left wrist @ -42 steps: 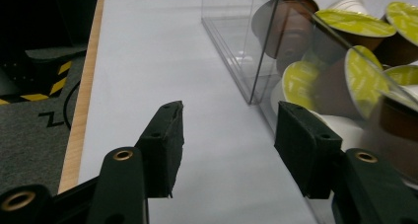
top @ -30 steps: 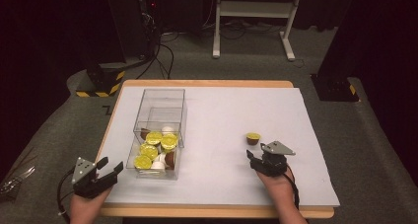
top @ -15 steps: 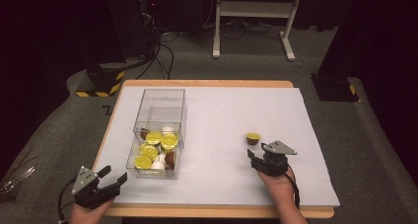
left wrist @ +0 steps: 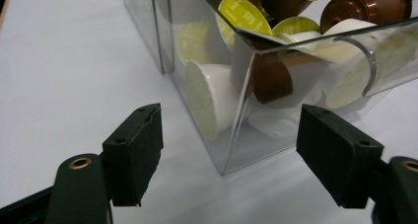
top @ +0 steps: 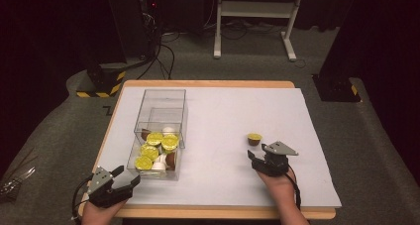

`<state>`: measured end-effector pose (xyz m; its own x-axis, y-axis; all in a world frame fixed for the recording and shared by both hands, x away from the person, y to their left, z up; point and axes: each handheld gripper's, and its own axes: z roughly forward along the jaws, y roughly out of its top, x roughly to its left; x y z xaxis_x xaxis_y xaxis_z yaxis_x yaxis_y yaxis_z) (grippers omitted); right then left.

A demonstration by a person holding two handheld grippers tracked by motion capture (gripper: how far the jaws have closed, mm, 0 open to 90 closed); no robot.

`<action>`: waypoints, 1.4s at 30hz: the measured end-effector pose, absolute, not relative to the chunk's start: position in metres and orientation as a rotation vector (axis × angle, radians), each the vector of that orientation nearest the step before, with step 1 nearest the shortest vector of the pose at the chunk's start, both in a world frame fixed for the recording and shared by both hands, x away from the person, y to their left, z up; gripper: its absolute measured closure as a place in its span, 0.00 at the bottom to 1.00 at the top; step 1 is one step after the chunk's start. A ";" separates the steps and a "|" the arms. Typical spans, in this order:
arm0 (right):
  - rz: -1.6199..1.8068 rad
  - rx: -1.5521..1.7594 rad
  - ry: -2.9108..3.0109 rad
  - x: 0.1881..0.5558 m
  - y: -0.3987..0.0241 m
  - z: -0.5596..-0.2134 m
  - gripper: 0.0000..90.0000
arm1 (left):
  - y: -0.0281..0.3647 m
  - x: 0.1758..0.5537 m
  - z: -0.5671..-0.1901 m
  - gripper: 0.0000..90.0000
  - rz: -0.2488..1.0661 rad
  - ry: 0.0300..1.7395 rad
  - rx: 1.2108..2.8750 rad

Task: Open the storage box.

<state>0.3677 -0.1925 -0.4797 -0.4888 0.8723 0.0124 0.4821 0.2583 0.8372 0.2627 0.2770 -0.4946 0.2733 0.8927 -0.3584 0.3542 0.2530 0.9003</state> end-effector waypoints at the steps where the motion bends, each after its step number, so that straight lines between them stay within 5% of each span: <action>1: 1.130 1.228 2.078 0.368 -0.192 -0.480 0.42 | 0.276 0.264 -0.496 0.29 0.558 1.300 1.326; 30: 1.149 1.268 2.081 0.368 -0.195 -0.484 0.44 | 0.260 0.267 -0.498 0.32 0.542 1.256 1.340; 42: 1.138 1.273 2.076 0.367 -0.197 -0.484 0.44 | 0.259 0.270 -0.497 0.26 0.547 1.236 1.358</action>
